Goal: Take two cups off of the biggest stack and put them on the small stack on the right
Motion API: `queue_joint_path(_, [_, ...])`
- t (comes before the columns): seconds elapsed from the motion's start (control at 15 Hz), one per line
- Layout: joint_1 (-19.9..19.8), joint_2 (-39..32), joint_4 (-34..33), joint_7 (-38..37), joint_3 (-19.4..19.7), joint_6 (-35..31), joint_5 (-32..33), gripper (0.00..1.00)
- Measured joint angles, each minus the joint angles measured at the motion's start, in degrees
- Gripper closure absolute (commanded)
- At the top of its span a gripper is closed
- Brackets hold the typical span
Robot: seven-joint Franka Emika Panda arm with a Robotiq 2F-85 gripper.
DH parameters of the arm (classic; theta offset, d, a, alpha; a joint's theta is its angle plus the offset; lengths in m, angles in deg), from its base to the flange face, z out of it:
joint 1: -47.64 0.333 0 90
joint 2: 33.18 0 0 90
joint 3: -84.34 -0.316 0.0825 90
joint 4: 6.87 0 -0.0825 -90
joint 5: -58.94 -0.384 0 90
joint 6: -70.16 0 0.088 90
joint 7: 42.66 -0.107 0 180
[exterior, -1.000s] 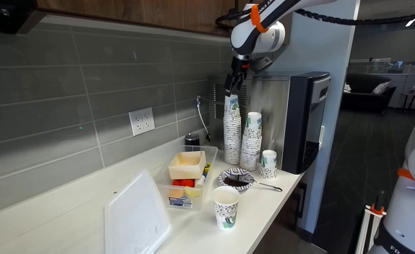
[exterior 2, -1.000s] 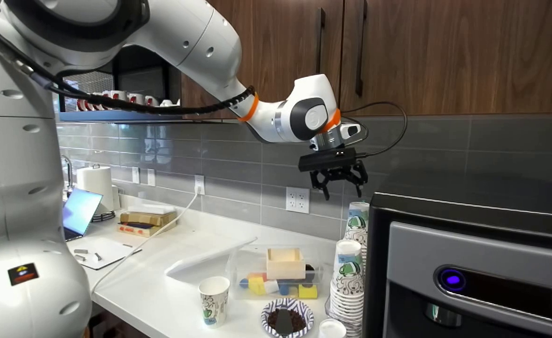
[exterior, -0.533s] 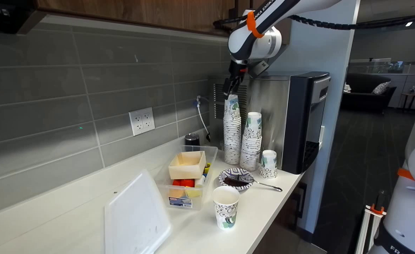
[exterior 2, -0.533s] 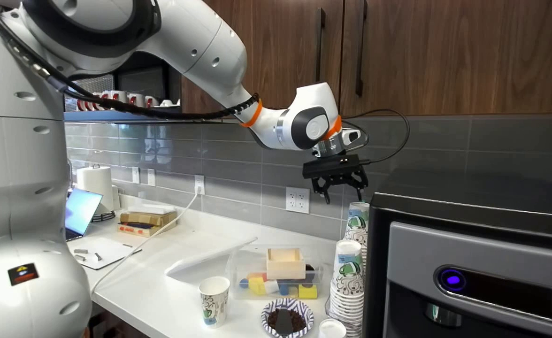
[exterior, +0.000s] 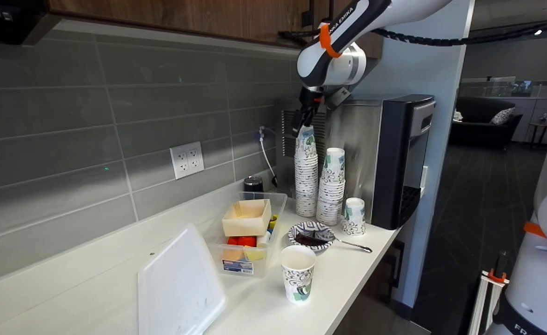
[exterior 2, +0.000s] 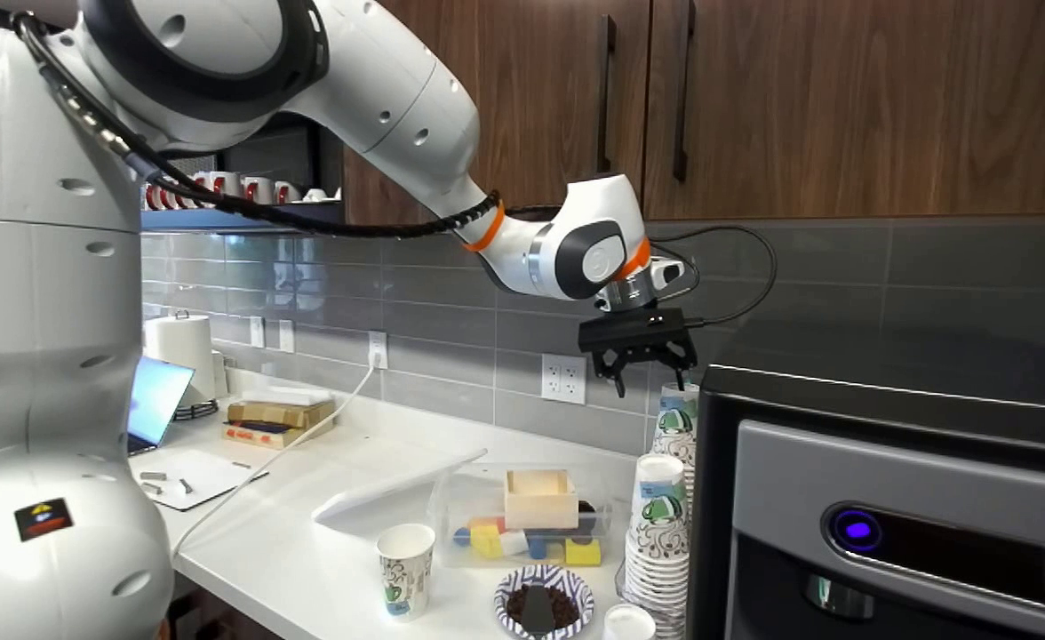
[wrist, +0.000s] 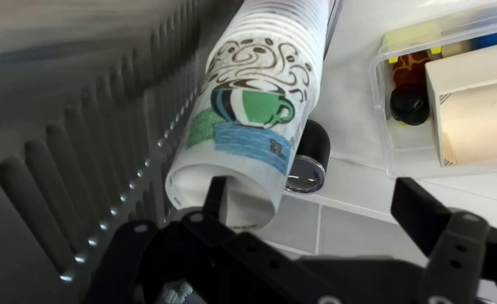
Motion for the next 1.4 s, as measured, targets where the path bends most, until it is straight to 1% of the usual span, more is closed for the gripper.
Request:
queue_joint_path(0.2, [-0.07,-0.60,-0.69,0.37,-0.11,-0.11,-0.19,0.00])
queue_joint_path(0.27, [-0.10,-0.79,-0.84,0.60,-0.18,-0.11,-0.44,0.25])
queue_joint_path(0.33, [-0.15,-0.94,-0.86,0.77,-0.26,-0.11,-0.76,0.26])
queue_joint_path(0.4, [-0.23,-1.06,-0.86,0.92,-0.37,-0.11,-1.07,0.33])
queue_joint_path(0.6, [-0.53,-1.15,-1.22,1.54,-0.56,-0.12,-1.92,0.58])
queue_joint_path(0.93, [-1.17,-1.12,-2.19,1.81,-0.56,-0.13,-2.11,0.95])
queue_joint_path(1.0, [-1.34,-1.07,-2.35,1.81,-0.56,-0.13,-2.12,0.99])
queue_joint_path(1.07, [-1.51,-1.06,-2.37,1.81,-0.56,-0.13,-2.15,1.00])
queue_joint_path(1.4, [-1.93,-0.87,-2.37,1.54,-0.56,-0.12,-2.19,0.98])
